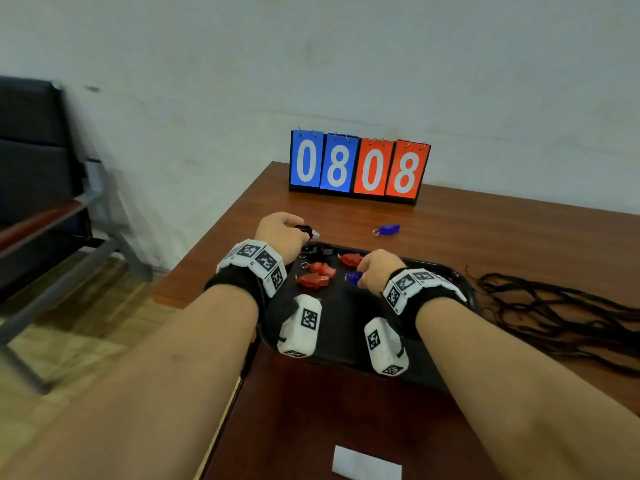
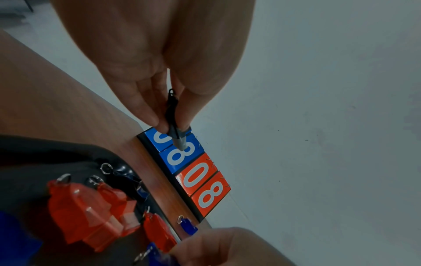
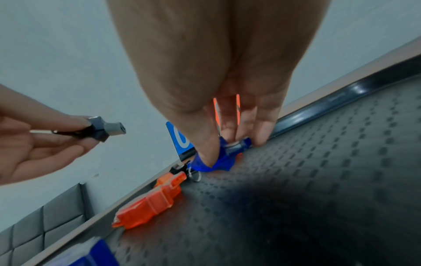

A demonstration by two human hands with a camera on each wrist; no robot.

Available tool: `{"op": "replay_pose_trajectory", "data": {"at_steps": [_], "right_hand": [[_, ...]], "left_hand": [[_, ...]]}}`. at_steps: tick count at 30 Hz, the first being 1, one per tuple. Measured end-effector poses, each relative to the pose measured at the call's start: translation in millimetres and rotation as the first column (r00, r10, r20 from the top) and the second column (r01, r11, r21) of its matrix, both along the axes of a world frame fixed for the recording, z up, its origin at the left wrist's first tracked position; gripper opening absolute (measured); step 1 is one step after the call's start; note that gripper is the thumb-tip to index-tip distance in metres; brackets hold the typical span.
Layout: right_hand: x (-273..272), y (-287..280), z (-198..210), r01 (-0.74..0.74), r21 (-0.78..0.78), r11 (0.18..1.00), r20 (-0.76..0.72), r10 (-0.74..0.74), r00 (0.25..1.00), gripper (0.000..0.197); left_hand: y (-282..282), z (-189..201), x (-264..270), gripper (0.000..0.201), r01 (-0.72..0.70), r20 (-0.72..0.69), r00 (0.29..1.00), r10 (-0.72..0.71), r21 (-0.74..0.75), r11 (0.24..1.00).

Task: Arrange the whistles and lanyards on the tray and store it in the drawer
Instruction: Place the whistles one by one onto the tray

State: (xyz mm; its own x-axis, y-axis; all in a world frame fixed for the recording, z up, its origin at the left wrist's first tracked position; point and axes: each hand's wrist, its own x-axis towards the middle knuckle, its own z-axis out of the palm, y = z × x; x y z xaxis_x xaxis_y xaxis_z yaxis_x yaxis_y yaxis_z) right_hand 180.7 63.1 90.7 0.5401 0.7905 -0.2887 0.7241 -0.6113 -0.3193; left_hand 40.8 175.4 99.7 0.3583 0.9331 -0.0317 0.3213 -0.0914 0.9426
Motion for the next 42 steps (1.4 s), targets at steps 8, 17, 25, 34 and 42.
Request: {"op": "replay_pose_trajectory", "data": {"at_steps": [8, 17, 25, 34, 42], "right_hand": [[5, 15, -9, -0.039, -0.025, 0.999, -0.006, 0.039, 0.999, 0.033], [8, 22, -15, -0.082, -0.012, 0.997, 0.008, 0.082, 0.997, 0.037], [14, 17, -13, -0.014, 0.078, 0.997, -0.029, 0.016, 0.999, 0.052], [-1, -4, 6, -0.025, 0.393, 0.919, -0.231, 0.125, 0.965, 0.038], [-10, -18, 13, -0.053, 0.332, 0.942, -0.169, 0.114, 0.979, 0.03]], "left_hand": [[2, -12, 12, 0.022, 0.047, 0.0, 0.999, -0.047, -0.039, 0.998], [1, -14, 16, 0.022, 0.068, -0.031, 0.997, -0.069, -0.022, 0.997], [-5, -13, 17, 0.025, 0.101, -0.093, 0.99, -0.105, -0.05, 0.994], [-36, -3, 22, 0.024, 0.228, -0.111, 0.962, -0.249, -0.172, 0.958], [-52, 5, 12, 0.024, 0.278, -0.05, 0.953, -0.299, -0.249, 0.928]]}}
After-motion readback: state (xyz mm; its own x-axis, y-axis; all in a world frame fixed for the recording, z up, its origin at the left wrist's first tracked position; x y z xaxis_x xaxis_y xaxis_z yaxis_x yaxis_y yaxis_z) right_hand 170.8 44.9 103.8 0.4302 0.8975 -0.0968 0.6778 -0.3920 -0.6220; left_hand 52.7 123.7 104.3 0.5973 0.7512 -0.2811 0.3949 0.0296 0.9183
